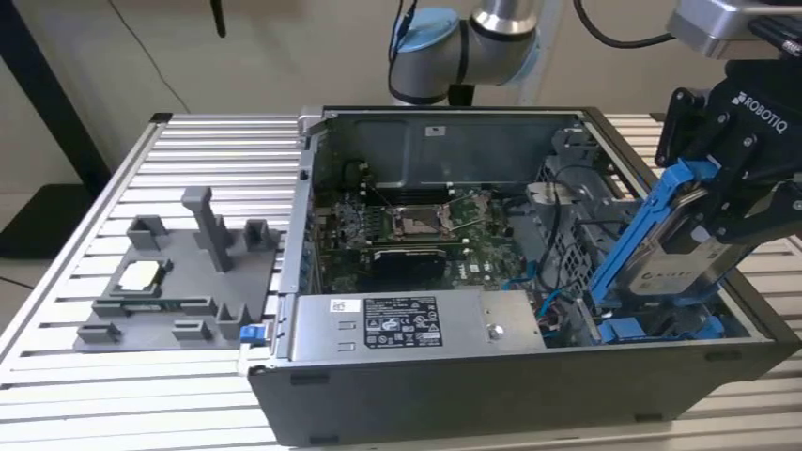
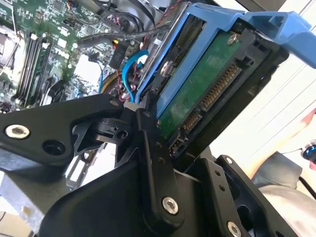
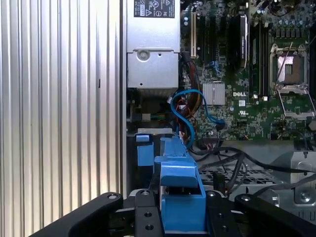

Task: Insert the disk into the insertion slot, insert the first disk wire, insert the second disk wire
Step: 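Insert the disk into the insertion slot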

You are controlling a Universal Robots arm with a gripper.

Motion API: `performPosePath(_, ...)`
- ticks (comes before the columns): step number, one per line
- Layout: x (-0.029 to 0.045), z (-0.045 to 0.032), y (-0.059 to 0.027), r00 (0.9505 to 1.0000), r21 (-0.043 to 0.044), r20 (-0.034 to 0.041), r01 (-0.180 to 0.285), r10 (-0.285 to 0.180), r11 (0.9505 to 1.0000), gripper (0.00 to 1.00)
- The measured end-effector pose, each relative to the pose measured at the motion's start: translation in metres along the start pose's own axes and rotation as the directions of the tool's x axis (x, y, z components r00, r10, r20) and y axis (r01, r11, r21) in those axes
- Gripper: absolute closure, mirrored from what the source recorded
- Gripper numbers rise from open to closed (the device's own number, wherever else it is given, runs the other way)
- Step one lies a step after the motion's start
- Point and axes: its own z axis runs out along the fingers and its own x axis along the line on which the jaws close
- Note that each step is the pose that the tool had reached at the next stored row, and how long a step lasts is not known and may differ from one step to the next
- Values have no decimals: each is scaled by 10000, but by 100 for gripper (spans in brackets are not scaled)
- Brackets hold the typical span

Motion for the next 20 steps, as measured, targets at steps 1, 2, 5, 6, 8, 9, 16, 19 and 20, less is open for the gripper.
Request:
performPosePath(1, 3, 5, -2, 10000, 0, -1, 1, -1, 10000, 67)
performPosePath(2, 9, 8, -3, 10000, 0, -2, 1, -1, 10000, 67)
performPosePath(5, 31, 25, -5, 10000, 0, 1, 1, -1, 10000, 67)
performPosePath(6, 34, 34, -5, 10000, 0, 4, 2, -2, 10000, 67)
performPosePath(8, 38, 50, -6, 10000, 0, 0, 1, -1, 10000, 67)
performPosePath(9, 38, 58, -7, 10000, 0, -1, 1, -1, 10000, 67)
performPosePath(16, 40, 92, 3, 10000, 1, 2, 2, -2, 10000, 67)
performPosePath(19, 40, 109, 5, 10000, 1, 2, 1, -1, 10000, 67)
performPosePath(20, 41, 116, 5, 10000, 1, 3, 2, -2, 10000, 67)
